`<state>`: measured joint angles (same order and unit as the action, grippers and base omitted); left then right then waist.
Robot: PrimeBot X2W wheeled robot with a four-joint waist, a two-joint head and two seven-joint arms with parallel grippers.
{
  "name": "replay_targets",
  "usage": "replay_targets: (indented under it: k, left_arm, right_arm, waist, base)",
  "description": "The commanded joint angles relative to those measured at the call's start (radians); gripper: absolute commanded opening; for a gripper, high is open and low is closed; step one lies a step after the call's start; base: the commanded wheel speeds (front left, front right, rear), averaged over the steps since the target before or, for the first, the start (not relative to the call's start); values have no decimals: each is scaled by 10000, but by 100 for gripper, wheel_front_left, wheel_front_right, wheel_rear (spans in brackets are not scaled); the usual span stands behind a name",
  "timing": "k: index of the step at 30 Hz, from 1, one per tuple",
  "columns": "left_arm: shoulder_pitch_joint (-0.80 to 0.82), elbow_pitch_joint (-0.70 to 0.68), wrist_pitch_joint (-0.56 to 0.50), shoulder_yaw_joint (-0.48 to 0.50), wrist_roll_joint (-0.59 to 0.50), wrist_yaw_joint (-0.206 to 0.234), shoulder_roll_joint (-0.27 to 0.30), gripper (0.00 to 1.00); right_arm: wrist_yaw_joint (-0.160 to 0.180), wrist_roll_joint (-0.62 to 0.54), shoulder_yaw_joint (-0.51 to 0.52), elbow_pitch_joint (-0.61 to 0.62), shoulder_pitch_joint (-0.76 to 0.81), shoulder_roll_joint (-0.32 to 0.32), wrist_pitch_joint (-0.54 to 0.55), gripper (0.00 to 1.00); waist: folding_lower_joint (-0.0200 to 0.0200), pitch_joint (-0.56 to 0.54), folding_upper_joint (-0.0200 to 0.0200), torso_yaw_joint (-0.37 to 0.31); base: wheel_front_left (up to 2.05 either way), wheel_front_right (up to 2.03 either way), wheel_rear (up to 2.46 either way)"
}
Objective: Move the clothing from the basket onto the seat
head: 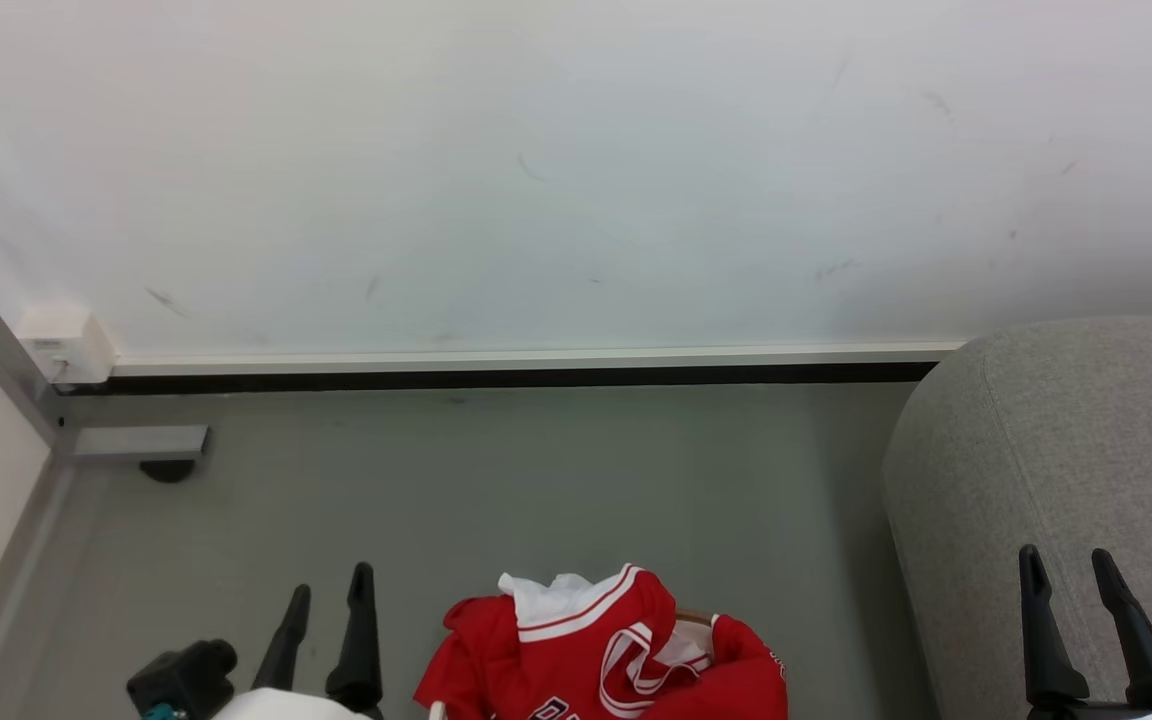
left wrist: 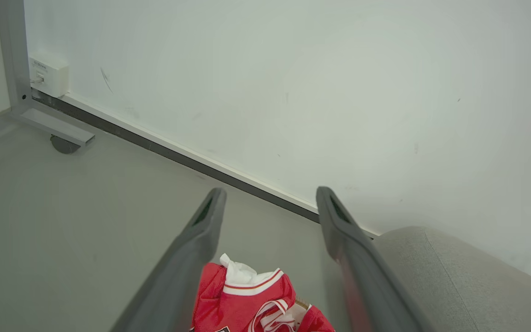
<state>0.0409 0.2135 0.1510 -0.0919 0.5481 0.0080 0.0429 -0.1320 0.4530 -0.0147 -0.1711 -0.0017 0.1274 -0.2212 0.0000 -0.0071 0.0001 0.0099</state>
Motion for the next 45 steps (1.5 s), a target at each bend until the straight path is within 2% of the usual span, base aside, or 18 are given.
replay_targets:
  k: [1, 22, 45]
  left_arm:
    - [0, -118, 108, -11, -409, -53, 86, 100]
    - [-185, -407, 579, -121, -2816, -86, 99, 100]
    - [-350, -241, 1031, -424, -4451, -123, 107, 100]
  right_arm:
    - [14, -362, 98, 46, 12, 25, -75, 100]
    - [18, -2508, 536, -185, 193, -317, -244, 100]
    - [23, -4172, 1049, -312, 360, -685, -386, 100]
  waist:
    - [0, -13, -1, -1]
    - [0, -19, -1, 27]
    - [0, -3, -1, 30]
  base:
    - [0, 0, 0]
    - [0, 0, 0]
    - [0, 0, 0]
